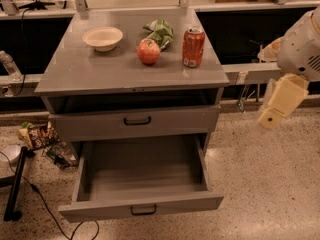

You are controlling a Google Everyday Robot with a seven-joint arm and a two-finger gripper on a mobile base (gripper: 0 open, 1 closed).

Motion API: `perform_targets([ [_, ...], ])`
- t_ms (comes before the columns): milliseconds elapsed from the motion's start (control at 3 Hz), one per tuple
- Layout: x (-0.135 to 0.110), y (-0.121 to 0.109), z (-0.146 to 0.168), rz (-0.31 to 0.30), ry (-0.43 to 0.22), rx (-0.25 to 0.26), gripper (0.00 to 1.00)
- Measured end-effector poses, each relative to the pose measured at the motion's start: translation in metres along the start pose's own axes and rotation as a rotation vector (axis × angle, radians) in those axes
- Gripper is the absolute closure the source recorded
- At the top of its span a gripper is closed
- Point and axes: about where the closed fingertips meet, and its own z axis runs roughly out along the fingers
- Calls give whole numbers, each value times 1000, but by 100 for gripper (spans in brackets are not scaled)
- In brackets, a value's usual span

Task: Place apple into middle drawer

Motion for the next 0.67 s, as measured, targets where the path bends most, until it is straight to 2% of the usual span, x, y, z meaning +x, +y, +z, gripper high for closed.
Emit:
perform_targets([
  [333,-38,-6,55,89,-220,-71,0],
  [667,-79,-16,88,162,-438,-97,0],
])
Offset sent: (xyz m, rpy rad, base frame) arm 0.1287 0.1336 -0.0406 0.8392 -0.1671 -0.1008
